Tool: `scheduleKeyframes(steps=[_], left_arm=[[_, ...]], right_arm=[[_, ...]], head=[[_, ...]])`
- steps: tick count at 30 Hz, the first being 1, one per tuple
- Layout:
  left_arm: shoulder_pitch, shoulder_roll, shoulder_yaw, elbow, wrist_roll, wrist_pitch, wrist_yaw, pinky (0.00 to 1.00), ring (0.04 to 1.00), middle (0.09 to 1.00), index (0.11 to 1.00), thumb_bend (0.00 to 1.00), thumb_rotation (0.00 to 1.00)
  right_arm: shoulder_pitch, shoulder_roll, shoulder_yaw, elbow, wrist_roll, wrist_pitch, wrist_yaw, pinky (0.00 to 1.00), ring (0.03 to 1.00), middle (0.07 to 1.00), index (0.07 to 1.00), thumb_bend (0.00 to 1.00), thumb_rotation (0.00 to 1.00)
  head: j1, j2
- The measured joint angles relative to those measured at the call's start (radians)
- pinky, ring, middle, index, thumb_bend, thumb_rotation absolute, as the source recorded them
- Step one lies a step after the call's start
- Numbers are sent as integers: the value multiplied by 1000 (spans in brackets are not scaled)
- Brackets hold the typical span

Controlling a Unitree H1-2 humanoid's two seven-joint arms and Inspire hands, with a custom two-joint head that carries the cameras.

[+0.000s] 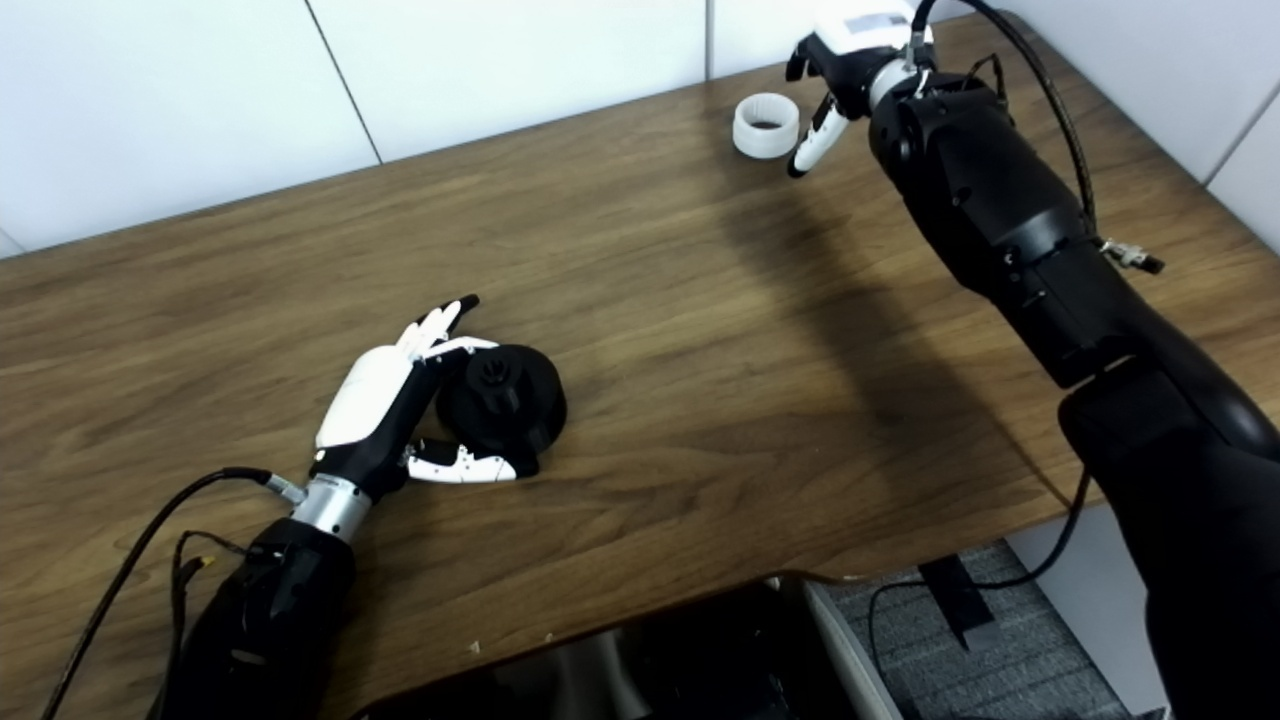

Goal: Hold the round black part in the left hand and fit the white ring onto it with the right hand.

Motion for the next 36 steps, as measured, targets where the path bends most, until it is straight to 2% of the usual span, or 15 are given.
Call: scheduleKeyframes(steps=[8, 15, 24, 36], left_arm=[[1, -1, 0, 0, 0, 2, 0, 1000, 1000, 1000, 665, 1000, 355], [1, -4, -1, 0, 0, 5, 0, 1000, 1000, 1000, 663, 1000, 363], [1, -3, 1, 0, 0, 5, 0, 1000, 1000, 1000, 660, 1000, 351], [2, -3, 1, 0, 0, 5, 0, 1000, 1000, 1000, 655, 1000, 333]], right_arm=[[-46, 39, 31, 73, 3, -25, -16, 660, 782, 776, 782, 856, 271], [-64, 57, 46, 133, 5, -37, -38, 658, 776, 766, 778, 858, 258], [-71, 58, 57, 139, 6, -39, -52, 658, 773, 761, 774, 844, 254], [-128, 58, 68, 181, 12, -38, -52, 676, 781, 775, 780, 842, 252]], head=[[5, 2], [5, 2], [9, 2], [18, 6]])
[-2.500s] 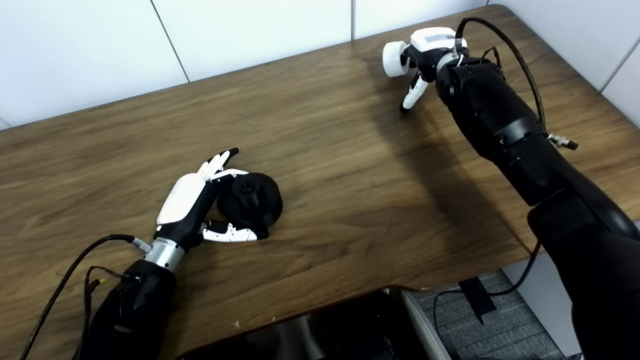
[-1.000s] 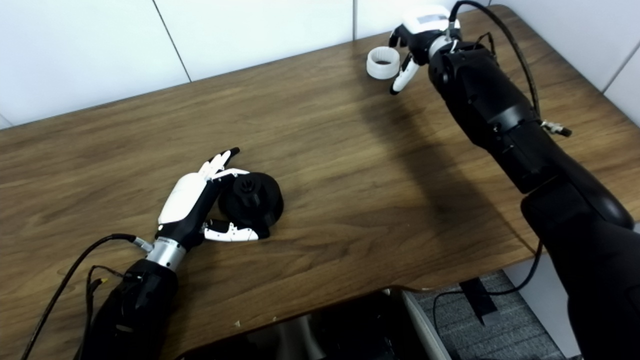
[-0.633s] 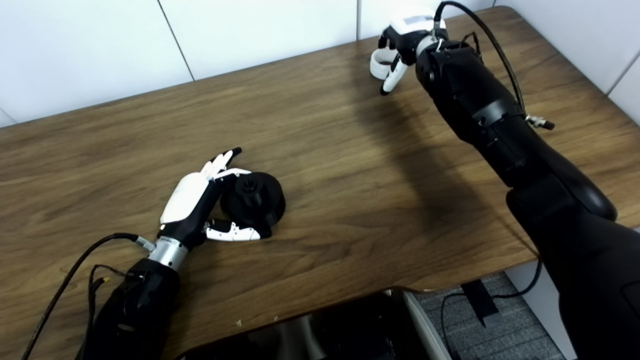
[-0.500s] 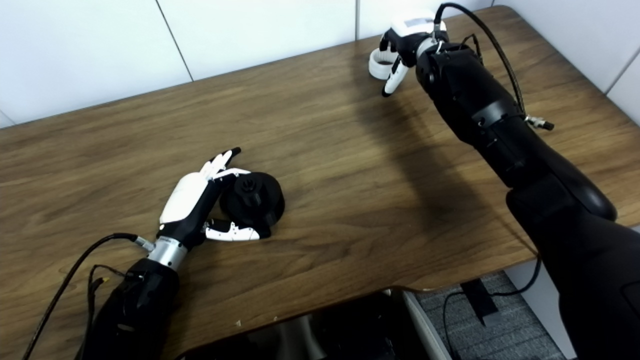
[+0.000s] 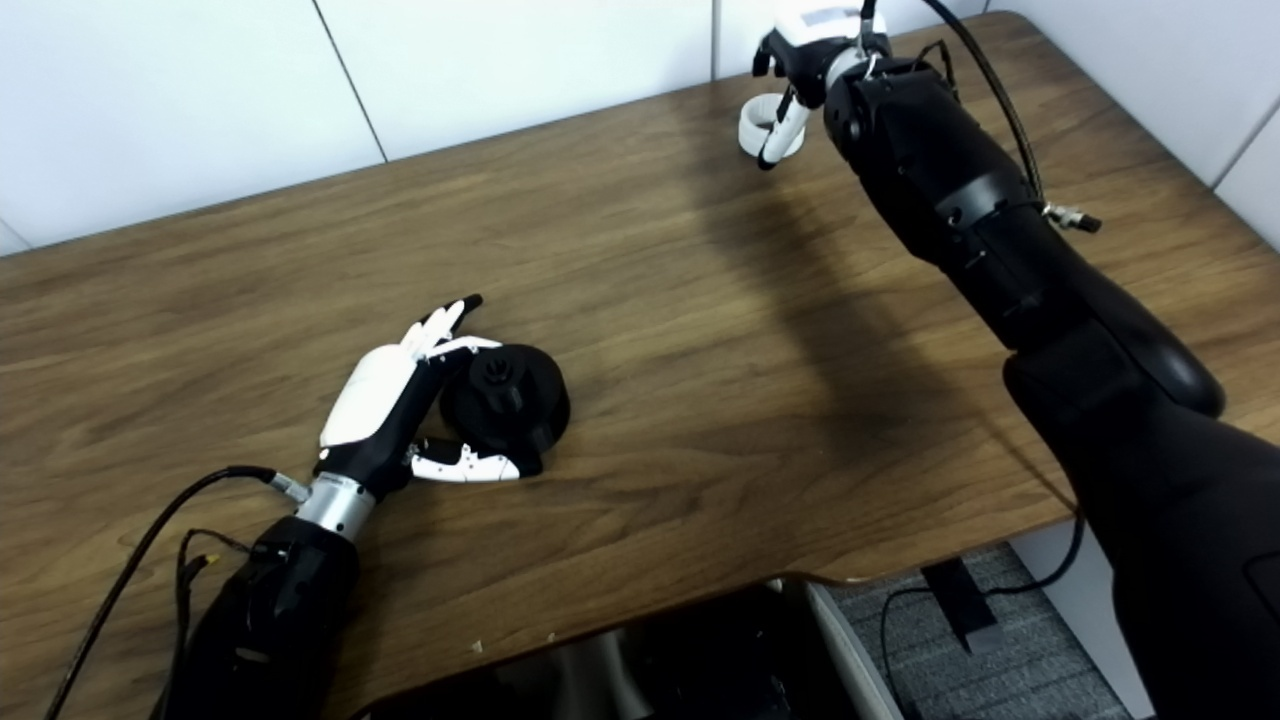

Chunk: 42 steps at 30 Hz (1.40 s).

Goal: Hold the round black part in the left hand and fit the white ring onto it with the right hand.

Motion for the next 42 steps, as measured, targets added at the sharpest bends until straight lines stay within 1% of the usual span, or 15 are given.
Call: scheduleKeyframes(steps=[3, 6, 10, 17, 19, 23, 26, 30, 35, 38, 42], left_arm=[[0, 0, 0, 0, 0, 0, 0, 1000, 1000, 1000, 656, 1000, 337], [0, 0, 0, 0, 0, 0, 0, 1000, 1000, 1000, 661, 998, 348], [0, -1, 0, 0, 0, 1, 0, 1000, 1000, 1000, 658, 1000, 335], [3, -2, 2, -1, 0, 3, 0, 1000, 1000, 1000, 657, 1000, 319], [3, -2, 2, -2, 0, 3, 0, 1000, 1000, 1000, 657, 1000, 323], [5, -3, 3, -5, 0, 5, 0, 1000, 1000, 1000, 658, 1000, 325], [7, -3, 3, -7, 0, 9, 0, 1000, 1000, 1000, 658, 1000, 319], [7, -3, 4, -8, 0, 11, 0, 1000, 1000, 1000, 659, 1000, 323], [11, -3, 4, -14, 0, 16, 0, 1000, 1000, 1000, 660, 1000, 318], [12, -3, 4, -14, 0, 17, 2, 1000, 1000, 1000, 657, 1000, 329], [13, -3, 3, -14, 0, 17, 4, 1000, 1000, 1000, 658, 1000, 326]], right_arm=[[0, 0, 0, 0, 4, 1, 0, 703, 795, 779, 773, 845, 243], [-1, 0, -1, 0, 6, 1, 0, 688, 784, 781, 772, 845, 240], [-5, 0, -1, 0, 7, 3, 0, 711, 799, 792, 775, 848, 242], [-35, 2, 7, 23, 5, 4, 0, 715, 804, 787, 779, 849, 244], [-41, 5, 10, 32, 5, 4, 0, 699, 791, 779, 771, 855, 238], [-49, 18, 27, 93, 6, -2, -15, 660, 784, 769, 767, 853, 249], [-51, 24, 38, 124, 7, -19, -22, 628, 766, 755, 760, 856, 253], [-58, 26, 50, 139, 7, -22, -28, 624, 761, 751, 756, 853, 252], [-69, 27, 56, 158, 8, -24, -37, 661, 782, 752, 758, 844, 245], [-69, 28, 56, 158, 13, -24, -39, 643, 771, 751, 750, 847, 239], [-69, 29, 56, 158, 18, -24, -47, 652, 783, 757, 748, 846, 240]], head=[[-2, -2], [2, -5], [5, -6], [8, -3], [6, -3], [17, -2], [17, -2], [17, 0], [20, -5], [17, -5], [17, -3]])
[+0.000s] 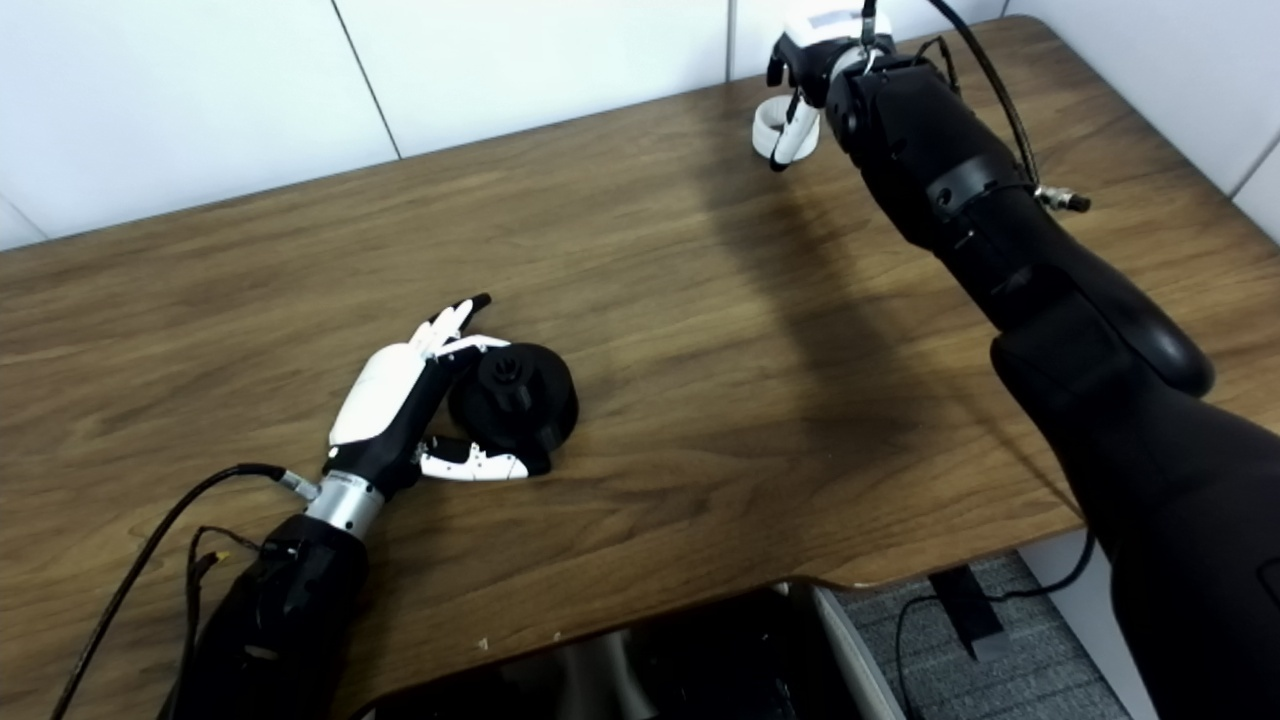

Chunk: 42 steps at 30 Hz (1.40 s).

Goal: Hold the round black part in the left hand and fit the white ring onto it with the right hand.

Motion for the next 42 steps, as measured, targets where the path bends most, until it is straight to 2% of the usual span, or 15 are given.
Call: scheduleKeyframes(steps=[11, 15, 21, 28, 35, 39, 42], left_arm=[[4, 0, 0, -6, 0, 4, 1, 1000, 1000, 1000, 657, 1000, 341], [6, 0, 0, -8, 0, 6, 2, 1000, 1000, 1000, 657, 1000, 321], [10, 0, 0, -17, 0, 7, 6, 1000, 1000, 1000, 658, 1000, 309], [13, 0, -1, -20, 0, 7, 13, 1000, 1000, 1000, 660, 1000, 326], [14, 1, -1, -25, 0, 13, 12, 1000, 1000, 1000, 661, 1000, 319], [15, 1, -1, -25, 0, 13, 11, 1000, 1000, 1000, 658, 1000, 316], [15, 1, -1, -25, 0, 13, 11, 1000, 1000, 1000, 659, 1000, 325]], right_arm=[[0, 0, 11, 0, 2, 0, -1, 684, 805, 764, 756, 838, 249], [0, 0, 16, 0, 3, 0, 1, 666, 793, 751, 761, 839, 244], [0, 2, 23, 13, 6, 0, 1, 689, 805, 762, 775, 831, 269], [0, 13, 40, 60, 5, 4, 2, 637, 774, 746, 772, 834, 258], [0, 16, 39, 67, 6, 5, -10, 634, 778, 760, 772, 830, 261], [-2, 16, 39, 71, 9, 3, -10, 682, 801, 772, 775, 816, 255], [-2, 16, 38, 72, 14, 1, -12, 672, 785, 745, 767, 809, 253]], head=[[5, 2], [8, -2], [11, -5], [17, 0], [12, 0], [14, 2], [12, 5]])
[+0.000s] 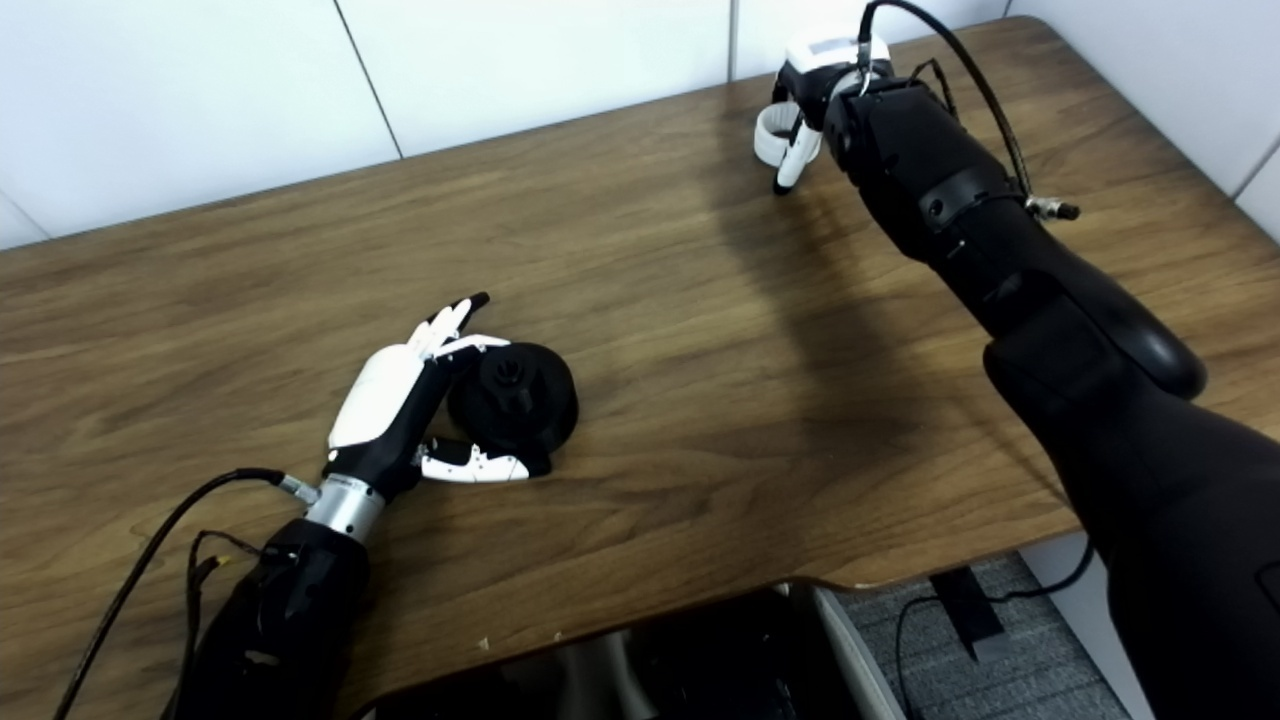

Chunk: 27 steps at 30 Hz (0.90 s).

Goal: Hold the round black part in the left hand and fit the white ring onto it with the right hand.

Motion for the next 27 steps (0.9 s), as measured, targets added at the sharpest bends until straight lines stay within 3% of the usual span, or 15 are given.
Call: scheduleKeyframes(steps=[6, 14, 27], left_arm=[[0, 1, 0, 0, 0, 0, 0, 1000, 1000, 1000, 656, 1000, 329], [0, 1, 0, -2, 0, 5, -5, 1000, 1000, 1000, 661, 1000, 327], [0, 1, 0, -15, 0, 26, -23, 1000, 1000, 1000, 654, 1000, 315]], right_arm=[[0, 0, -1, 0, 7, -1, -4, 705, 797, 736, 750, 790, 238], [1, 0, -2, 21, 17, -17, -56, 638, 722, 650, 689, 757, 190], [1, -2, -2, 22, 32, -21, -79, 690, 720, 646, 665, 732, 139]], head=[[2, 3], [2, 5], [2, 8]])
